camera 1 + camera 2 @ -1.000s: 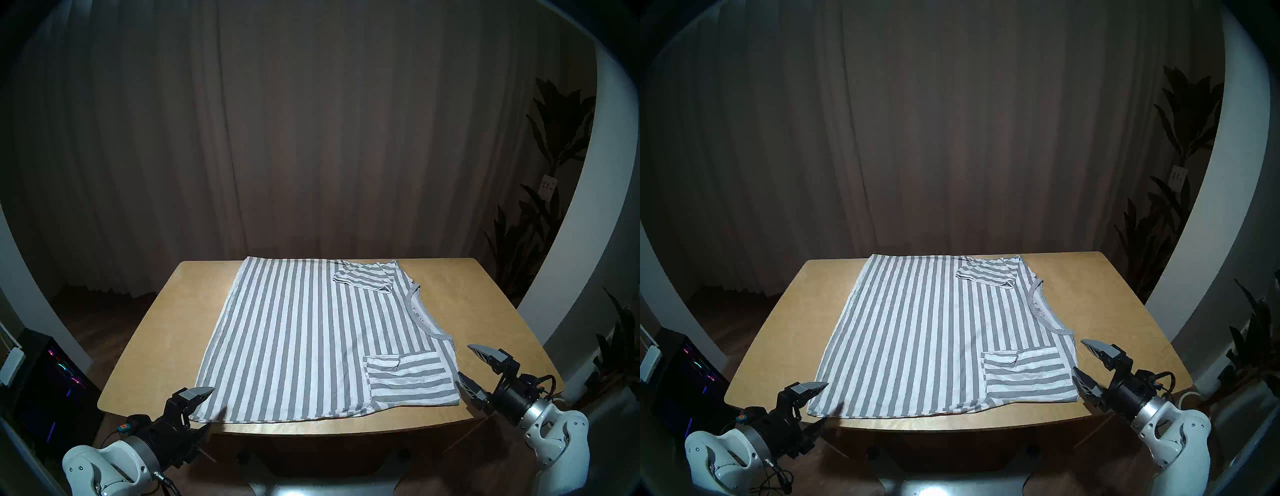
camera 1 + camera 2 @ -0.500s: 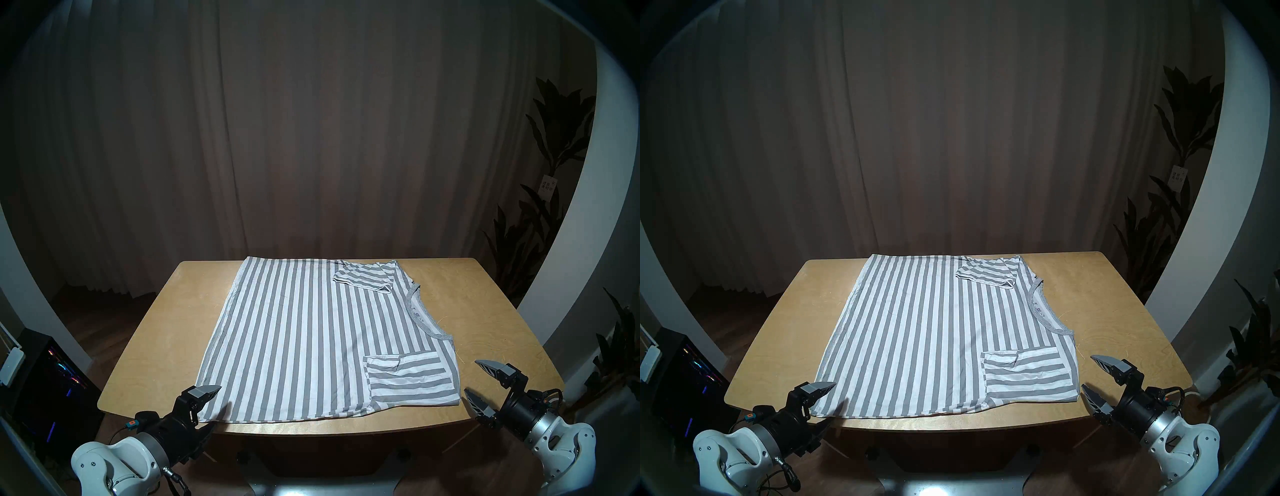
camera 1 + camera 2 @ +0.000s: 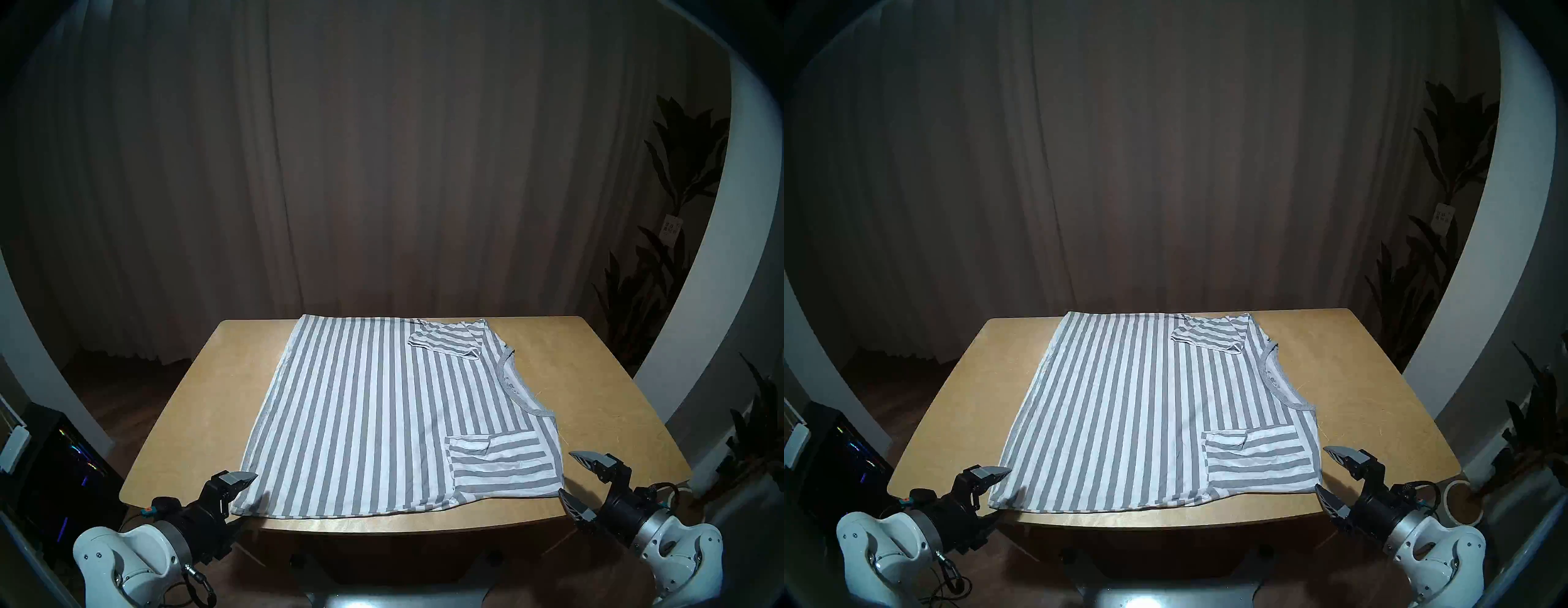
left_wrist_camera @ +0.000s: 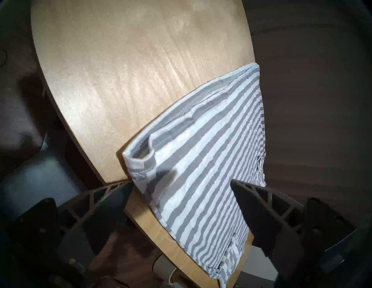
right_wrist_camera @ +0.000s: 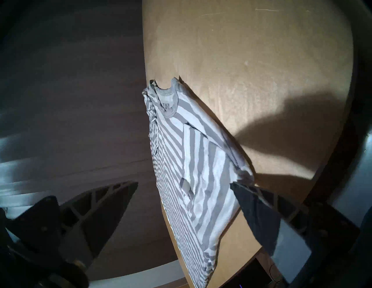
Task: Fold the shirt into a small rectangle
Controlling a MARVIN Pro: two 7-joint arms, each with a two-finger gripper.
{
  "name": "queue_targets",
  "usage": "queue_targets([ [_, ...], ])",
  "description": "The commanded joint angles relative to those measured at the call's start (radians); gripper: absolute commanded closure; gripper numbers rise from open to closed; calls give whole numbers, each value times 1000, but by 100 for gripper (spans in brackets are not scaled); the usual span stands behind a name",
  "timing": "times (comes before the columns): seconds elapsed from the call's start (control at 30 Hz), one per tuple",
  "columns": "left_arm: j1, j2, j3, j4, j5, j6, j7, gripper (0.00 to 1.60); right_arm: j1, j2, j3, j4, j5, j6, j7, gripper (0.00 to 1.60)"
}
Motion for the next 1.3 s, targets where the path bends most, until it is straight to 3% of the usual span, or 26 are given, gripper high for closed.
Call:
queue_targets([
  [0.0,-32,70,5,17,-70,-1,47,0,-29,-43,0,-46,5,-23,-5,0],
  [0.13,-44,110,12,31,-102,-1,78,0,-38,-48,-7,-42,16,-1,17,0],
  [0.4,-42,182,35,61,-136,-1,117,0,-57,-99,-23,-70,-48,-61,16,0],
  [0.57,-65,206,25,80,-141,-1,123,0,-39,-115,-65,-118,-142,-161,-93,0],
  [0.73,-74,236,29,97,-169,-1,139,0,-18,-118,-96,-109,-225,-222,-136,0],
  [0.9,-39,295,37,82,-232,-1,179,0,-28,-137,-111,-123,-243,-254,-186,0],
  [1.07,-21,320,9,77,-308,-1,212,0,-35,-145,-119,-131,-250,-270,-207,0],
  [1.27,-15,356,18,80,-366,-1,248,0,-39,-145,-128,-133,-258,-279,-216,0],
])
